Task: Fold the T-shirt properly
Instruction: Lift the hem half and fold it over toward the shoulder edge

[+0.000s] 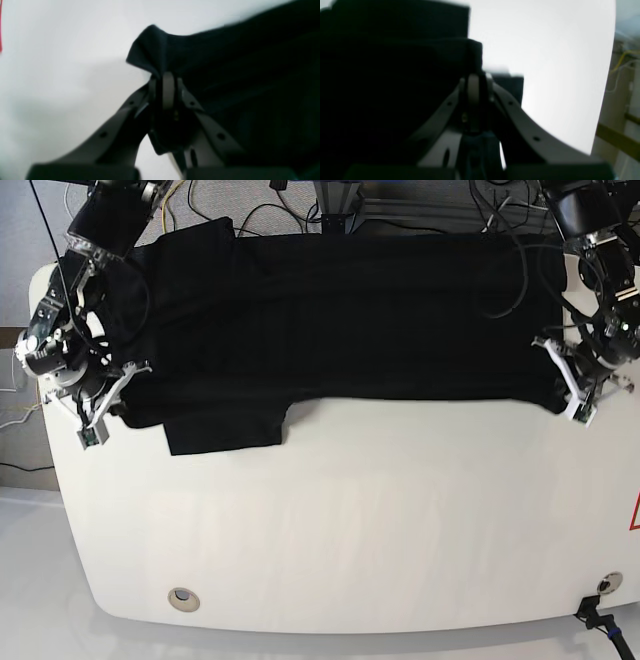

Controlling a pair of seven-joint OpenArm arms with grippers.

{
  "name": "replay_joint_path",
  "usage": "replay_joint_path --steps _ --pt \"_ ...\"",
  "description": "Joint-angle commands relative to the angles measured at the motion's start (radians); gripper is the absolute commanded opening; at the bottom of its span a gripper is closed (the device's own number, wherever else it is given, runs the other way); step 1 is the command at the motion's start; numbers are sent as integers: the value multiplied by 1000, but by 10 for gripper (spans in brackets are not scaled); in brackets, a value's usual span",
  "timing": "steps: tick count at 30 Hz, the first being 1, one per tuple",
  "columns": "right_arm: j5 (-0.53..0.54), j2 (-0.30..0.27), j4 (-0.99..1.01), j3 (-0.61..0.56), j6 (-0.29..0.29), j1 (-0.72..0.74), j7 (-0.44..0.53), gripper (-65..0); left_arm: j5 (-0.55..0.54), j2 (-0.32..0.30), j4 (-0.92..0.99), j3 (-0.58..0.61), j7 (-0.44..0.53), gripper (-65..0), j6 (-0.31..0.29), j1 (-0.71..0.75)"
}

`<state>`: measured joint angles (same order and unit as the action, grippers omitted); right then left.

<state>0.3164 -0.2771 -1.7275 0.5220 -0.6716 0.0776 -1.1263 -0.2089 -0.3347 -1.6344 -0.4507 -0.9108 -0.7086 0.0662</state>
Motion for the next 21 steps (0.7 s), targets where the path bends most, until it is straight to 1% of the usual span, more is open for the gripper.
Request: replay_joint_path --steps 1,3,5,7,10,11,15,17,19,21 --pt "-4 -18 -81 5 6 -45 -10 -650 9 7 -82 -67 -60 -650 10 48" --pt "-4 -18 -90 5 6 -77 -11 -650 12 13 -116 -101 -63 -650 10 108" --pt "-4 -18 -90 5 6 -109 -11 -650 12 13 -142 -109 -63 -650 10 157" --pt "-4 -18 -90 5 6 -140 -11 -650 12 13 -146 -107 -63 -650 10 205" --pt "-13 6 -88 5 6 -181 -7 -650 15 13 -145 -102 -63 -650 10 260" --pt "-13 9 -87 5 6 -192 -7 -641 16 10 -145 -82 -63 -650 10 274" --pt "-13 16 -84 2 6 -213 4 -461 19 7 -125 -16 -63 -650 10 294" --pt "-13 32 -78 2 6 -220 22 -371 19 -14 -94 13 -63 -642 10 289" --pt "-13 34 -49 2 6 -221 36 -287 19 -20 -80 30 -63 -456 10 289" --pt "-15 34 -25 2 6 -221 38 -233 29 -22 -79 40 -63 -290 10 289"
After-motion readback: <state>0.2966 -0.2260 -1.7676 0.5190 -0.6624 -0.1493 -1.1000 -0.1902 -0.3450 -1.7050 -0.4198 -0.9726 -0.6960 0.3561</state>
